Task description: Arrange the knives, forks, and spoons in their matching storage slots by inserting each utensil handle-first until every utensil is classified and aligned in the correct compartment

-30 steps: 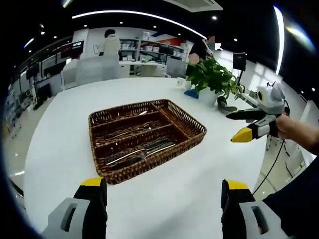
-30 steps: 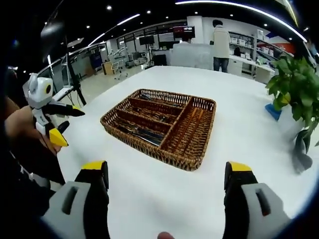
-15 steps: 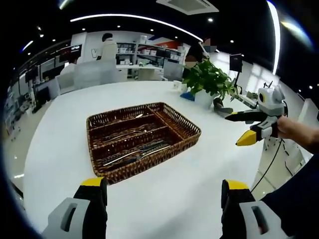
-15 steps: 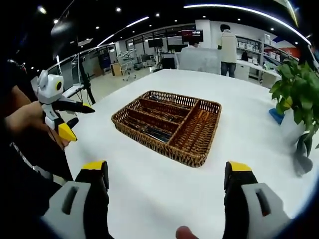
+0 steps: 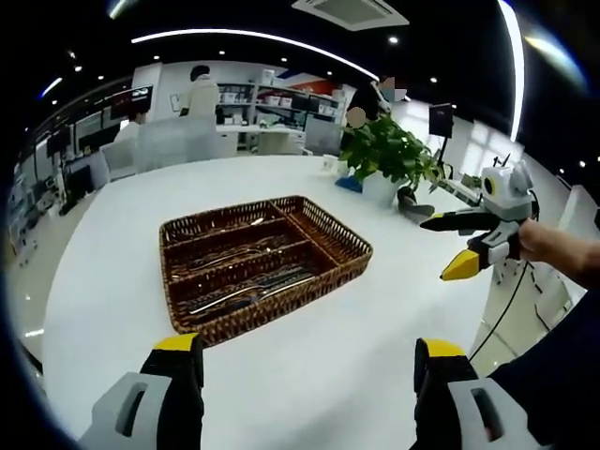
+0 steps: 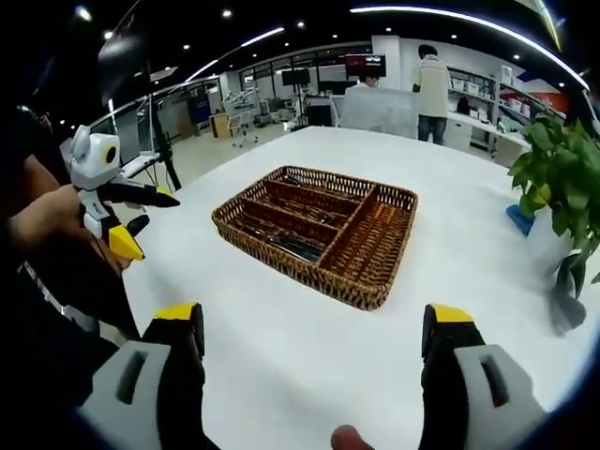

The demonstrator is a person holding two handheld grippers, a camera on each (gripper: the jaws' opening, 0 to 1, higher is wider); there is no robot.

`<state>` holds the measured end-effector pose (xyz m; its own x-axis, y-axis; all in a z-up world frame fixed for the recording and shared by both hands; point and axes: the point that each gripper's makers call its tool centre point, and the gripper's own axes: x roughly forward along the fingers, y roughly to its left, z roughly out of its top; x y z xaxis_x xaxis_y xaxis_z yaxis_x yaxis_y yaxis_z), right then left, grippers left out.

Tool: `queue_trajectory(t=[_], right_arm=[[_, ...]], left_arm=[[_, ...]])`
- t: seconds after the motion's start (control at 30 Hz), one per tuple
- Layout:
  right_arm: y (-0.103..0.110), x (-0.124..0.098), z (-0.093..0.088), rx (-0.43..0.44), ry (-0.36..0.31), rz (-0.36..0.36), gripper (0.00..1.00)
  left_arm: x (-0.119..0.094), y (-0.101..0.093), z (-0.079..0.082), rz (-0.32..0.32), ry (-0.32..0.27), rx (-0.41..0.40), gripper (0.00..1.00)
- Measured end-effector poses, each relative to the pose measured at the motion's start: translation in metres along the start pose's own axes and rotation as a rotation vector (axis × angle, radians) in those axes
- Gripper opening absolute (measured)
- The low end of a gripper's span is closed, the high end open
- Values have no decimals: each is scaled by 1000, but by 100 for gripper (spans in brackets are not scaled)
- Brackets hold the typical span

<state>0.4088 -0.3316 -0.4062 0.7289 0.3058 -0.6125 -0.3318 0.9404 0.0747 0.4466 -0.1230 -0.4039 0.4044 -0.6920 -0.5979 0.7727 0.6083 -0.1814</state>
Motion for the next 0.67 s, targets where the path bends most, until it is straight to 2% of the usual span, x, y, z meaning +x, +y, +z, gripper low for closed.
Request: queue_trajectory(t=[0.27, 0.37, 0.67], right_arm=[[0, -3, 4, -5, -12, 1, 100], [0, -5, 7, -10, -25, -3, 100], [3, -5, 8, -30, -13, 5, 100]], left_arm=[[-2, -2, 3, 5, -17, 1, 99], [-3, -3, 2, 3, -5, 10, 99], [-6, -4, 3, 12, -20, 6, 99]])
